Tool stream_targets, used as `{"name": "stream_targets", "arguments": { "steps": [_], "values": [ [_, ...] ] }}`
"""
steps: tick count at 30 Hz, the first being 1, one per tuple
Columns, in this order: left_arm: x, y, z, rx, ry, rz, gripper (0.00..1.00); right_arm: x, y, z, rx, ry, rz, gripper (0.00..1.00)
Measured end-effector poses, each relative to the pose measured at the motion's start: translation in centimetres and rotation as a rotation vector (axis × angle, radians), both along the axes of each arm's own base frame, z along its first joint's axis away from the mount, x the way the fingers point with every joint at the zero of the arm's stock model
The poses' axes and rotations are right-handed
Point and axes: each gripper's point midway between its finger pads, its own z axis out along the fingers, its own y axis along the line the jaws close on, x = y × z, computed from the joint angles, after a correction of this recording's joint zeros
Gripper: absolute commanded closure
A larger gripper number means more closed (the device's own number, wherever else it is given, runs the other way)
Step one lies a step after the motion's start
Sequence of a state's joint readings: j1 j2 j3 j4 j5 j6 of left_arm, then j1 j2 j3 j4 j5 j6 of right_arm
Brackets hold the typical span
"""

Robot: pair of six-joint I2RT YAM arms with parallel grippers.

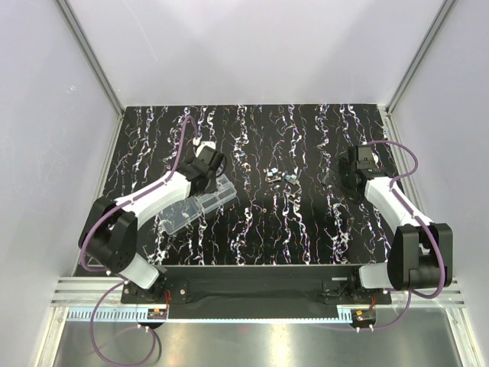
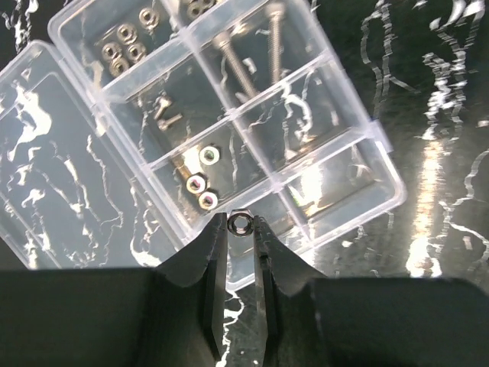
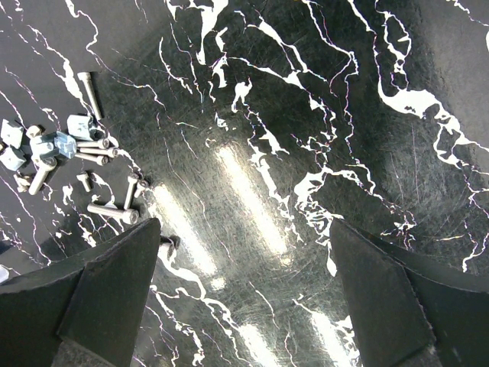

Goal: Sort the screws and nuts into containers

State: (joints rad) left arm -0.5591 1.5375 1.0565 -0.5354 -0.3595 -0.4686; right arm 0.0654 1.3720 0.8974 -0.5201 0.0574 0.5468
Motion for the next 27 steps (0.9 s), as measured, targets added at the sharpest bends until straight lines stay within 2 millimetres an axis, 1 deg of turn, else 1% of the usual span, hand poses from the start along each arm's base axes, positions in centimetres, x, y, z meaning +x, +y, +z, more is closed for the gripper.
{"name": "stream_targets", "arguments": {
  "steps": [7,15,19,21,23,24,27],
  "values": [
    [0.5,0.7,-1.5,0.052,0.014,0.026,0.85,0.0,0.1,0.0,0.007,0.001,0.004,0.00],
    [1.1,1.9,-1.8,0.064,0.018,0.063,0.84,0.0,0.3,0.0,0.013,0.001,0.008,0.00],
    [1.5,1.8,-2.0,0.062,0.013,0.065,0.81,0.0,0.3,0.0,0.014,0.001,0.009,0.00],
    [1.7,1.7,-2.3,0.066,0.019,0.065,0.73,0.0,0.3,0.0,0.015,0.001,0.009,0.00],
    [1.7,1.7,-2.6,0.071,0.025,0.061,0.68,0.0,0.3,0.0,0.015,0.001,0.009,0.00],
    [1.8,1.7,-2.6,0.073,0.026,0.061,0.58,0.0,0.3,0.0,0.015,0.001,0.009,0.00],
    [2.0,1.7,-2.3,0.080,0.019,0.060,0.48,0.0,0.3,0.0,0.015,0.001,0.009,0.00]
  ]
}}
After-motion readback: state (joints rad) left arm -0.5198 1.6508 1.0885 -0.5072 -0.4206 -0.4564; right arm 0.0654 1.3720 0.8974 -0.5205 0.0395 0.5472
